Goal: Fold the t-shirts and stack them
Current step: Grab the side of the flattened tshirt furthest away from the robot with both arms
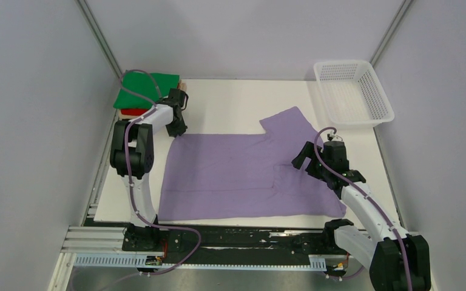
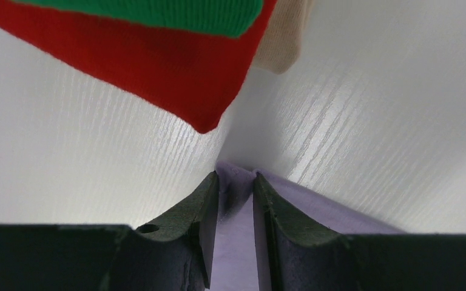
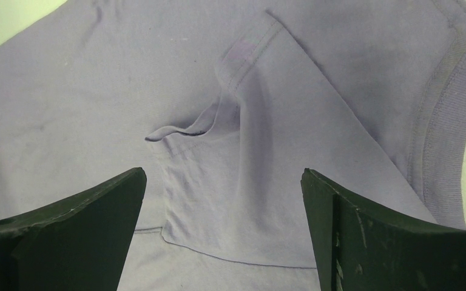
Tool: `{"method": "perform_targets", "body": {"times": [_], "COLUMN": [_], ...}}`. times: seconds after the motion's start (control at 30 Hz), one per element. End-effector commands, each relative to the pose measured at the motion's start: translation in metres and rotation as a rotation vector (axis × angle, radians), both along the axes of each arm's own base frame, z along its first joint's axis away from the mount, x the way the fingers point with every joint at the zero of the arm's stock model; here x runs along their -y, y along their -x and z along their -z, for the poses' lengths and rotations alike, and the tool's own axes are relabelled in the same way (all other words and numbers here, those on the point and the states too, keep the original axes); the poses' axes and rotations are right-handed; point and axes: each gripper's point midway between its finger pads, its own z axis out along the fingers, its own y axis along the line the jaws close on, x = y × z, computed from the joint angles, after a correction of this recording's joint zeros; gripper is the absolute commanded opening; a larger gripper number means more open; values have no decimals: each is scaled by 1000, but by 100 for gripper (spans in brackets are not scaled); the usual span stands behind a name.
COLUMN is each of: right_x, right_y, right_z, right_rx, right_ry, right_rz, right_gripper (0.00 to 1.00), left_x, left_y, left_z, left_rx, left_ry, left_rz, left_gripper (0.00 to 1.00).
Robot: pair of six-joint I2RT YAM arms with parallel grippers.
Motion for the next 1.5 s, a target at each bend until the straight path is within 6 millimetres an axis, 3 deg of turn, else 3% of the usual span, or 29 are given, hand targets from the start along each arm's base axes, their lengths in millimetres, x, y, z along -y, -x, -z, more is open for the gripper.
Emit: {"method": "perform_targets", "body": {"times": [0.0,0.3,0.4,0.43,0.47,0.63,0.77,0.87,1.07,1.17,1.3,1.47], "right_x": [3,2,3,4,6,14,19,19,25,20,16,5], "right_y": [-14,-16,-16,-18,-19,-39,-77,-116,-209,-256,-295,-330], "right_z": [-16,-15,-16,-17,-19,-37,-59,-65,-38,-40,-26,-8], "right_rx": [64,53,58,62,68,104,120,108,11,11,12,33], "right_ry": [22,21,27,33,39,81,123,163,297,332,362,391], "right_rz": [1,-3,-2,4,10,57,97,103,124,105,88,5], "right_gripper": [100,100,100,100,100,100,100,100,99,95,89,78], "left_x": [-9,-9,-7,-6,-5,-3,3,3,7,7,7,7], "left_y": [-5,-8,-8,-8,-8,-6,-5,-5,-3,-3,-2,-3], "left_z": [5,7,5,4,2,-3,-4,-6,-7,-11,-15,-16], "left_rx": [-16,-22,-19,-16,-13,9,15,25,35,47,57,62], "left_ry": [-49,-48,-37,-34,-29,-16,14,16,38,39,40,45], "left_rz": [-11,-6,1,6,9,20,43,47,54,50,48,48], "left_gripper": [36,34,21,8,3,0,0,0,0,0,0,0]}}
